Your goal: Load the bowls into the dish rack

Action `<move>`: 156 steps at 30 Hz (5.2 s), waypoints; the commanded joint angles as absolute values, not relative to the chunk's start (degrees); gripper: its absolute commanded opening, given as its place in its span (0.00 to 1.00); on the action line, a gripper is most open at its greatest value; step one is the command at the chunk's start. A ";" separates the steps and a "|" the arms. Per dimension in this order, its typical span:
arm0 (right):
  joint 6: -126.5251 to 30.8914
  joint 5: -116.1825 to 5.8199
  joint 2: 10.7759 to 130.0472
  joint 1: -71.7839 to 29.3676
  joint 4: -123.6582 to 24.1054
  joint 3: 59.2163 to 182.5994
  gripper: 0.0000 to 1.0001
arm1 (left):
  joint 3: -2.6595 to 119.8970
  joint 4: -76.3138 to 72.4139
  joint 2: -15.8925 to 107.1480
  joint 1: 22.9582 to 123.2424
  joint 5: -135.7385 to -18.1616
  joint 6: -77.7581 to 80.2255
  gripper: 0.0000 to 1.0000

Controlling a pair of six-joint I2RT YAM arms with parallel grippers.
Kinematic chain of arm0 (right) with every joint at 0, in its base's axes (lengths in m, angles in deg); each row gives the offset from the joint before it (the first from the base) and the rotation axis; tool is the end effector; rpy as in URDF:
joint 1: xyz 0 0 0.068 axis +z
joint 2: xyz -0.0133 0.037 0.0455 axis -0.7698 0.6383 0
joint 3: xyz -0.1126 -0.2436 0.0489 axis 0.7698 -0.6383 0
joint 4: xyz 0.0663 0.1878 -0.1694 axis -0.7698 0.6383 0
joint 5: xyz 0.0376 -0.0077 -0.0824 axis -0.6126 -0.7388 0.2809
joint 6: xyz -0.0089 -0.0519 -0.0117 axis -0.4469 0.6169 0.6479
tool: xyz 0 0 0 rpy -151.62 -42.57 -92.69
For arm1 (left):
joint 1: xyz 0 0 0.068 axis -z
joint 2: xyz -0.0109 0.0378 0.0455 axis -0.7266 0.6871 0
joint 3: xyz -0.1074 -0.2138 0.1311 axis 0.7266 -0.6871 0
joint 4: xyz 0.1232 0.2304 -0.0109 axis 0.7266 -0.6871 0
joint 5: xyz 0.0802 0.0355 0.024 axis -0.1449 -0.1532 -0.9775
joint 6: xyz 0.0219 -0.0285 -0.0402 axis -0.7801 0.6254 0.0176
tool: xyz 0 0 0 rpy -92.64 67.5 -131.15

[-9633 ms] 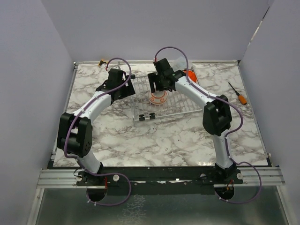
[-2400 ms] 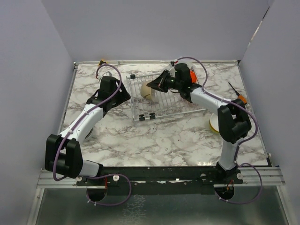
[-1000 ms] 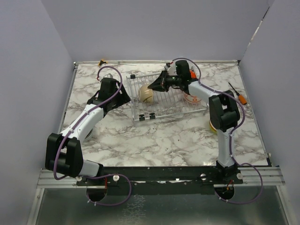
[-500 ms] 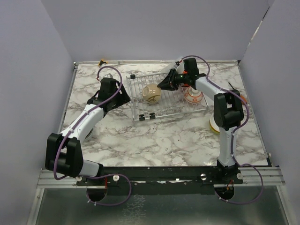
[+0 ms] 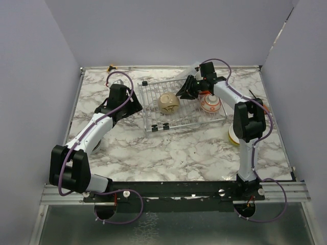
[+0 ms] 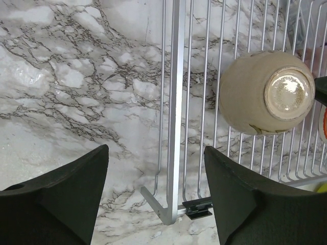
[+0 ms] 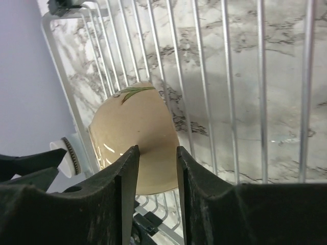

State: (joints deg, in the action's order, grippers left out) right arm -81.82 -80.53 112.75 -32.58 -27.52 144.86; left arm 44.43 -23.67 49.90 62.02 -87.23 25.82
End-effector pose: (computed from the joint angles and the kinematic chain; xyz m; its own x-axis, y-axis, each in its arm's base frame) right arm 0.4560 0.1664 0.2141 -0.9241 0.2798 -0.2603 -0.0099 0.6633 0.7482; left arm 0.2942 -0.0799 0.2660 -0.6555 -0.4310 -0.6201 -0.1817 0.8871 -0.4244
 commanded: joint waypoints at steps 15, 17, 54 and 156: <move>-68.96 -54.05 102.63 -24.60 -19.69 146.34 0.92 | 46.80 -25.46 50.20 61.55 -87.76 24.63 0.77; -66.49 -51.02 102.98 -22.07 -19.43 147.86 1.00 | 47.04 -25.80 50.29 61.54 -88.29 24.64 0.79; -51.20 -28.41 105.37 -11.99 -6.23 141.52 0.76 | 46.74 -26.07 51.70 61.51 -86.27 25.32 0.81; -76.55 -15.28 71.24 -38.34 1.55 111.40 0.01 | 55.27 -30.95 53.48 61.47 -86.79 23.23 0.94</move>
State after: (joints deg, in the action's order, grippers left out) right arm -78.00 -20.73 71.87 -38.08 -0.64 107.45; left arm 53.52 -30.38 53.20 61.93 -86.32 23.08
